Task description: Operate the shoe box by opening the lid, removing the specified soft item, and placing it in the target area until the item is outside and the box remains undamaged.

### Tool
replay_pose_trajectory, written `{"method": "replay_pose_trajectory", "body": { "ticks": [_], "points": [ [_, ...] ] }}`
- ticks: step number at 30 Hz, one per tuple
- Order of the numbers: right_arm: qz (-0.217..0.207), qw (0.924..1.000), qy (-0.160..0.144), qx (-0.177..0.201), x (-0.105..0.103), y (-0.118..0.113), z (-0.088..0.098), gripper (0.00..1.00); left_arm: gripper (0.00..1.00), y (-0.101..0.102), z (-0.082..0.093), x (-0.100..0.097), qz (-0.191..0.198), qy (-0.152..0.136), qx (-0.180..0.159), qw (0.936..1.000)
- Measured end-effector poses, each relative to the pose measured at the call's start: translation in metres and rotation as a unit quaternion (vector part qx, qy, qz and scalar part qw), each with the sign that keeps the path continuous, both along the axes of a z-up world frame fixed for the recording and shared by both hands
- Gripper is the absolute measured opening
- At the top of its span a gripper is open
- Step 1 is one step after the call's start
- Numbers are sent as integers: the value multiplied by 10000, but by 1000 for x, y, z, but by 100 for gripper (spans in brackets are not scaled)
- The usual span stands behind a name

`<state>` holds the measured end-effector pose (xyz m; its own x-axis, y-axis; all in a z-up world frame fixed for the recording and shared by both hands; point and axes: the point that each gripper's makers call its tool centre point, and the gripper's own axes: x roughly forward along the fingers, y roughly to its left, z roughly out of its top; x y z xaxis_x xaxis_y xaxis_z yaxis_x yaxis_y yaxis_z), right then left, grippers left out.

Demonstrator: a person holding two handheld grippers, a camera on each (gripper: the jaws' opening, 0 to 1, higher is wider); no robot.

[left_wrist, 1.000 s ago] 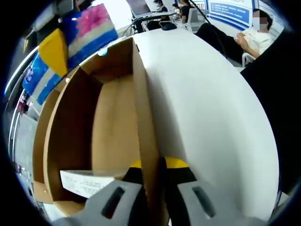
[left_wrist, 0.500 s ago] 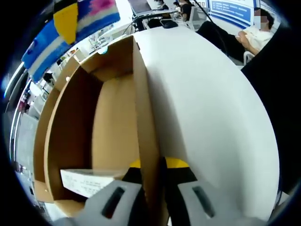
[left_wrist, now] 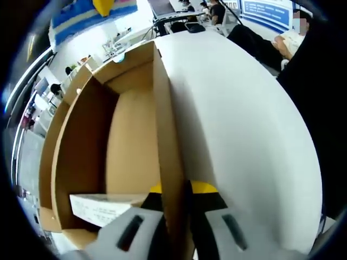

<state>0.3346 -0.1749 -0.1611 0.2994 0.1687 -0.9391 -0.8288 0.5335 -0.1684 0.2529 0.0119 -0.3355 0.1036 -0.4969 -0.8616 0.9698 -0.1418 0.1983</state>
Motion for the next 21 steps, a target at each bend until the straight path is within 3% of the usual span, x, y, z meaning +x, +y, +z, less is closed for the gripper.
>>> {"method": "replay_pose_trajectory", "body": {
  "ticks": [5,7,10,14,15,21],
  "points": [
    [240,9996,-134,-105,0,-17,10,74,5,-1,0,-1,19,69,52,10000],
    [630,9974,-298,-175,4,-23,17,74,5,-1,0,-1,13,80,73,9999],
    [882,9949,-383,-316,4,-32,22,74,4,-1,0,-1,168,188,71,9997],
    [1546,9857,-446,-496,1,-42,22,74,3,4,-1,-4,403,319,182,9985],
    [1507,9863,-428,-512,-1,-46,21,74,3,7,-2,-6,615,452,230,9968],
    [1665,9840,-485,-407,4,-65,17,74,2,7,-3,-5,677,456,240,9964]
  ]
}}
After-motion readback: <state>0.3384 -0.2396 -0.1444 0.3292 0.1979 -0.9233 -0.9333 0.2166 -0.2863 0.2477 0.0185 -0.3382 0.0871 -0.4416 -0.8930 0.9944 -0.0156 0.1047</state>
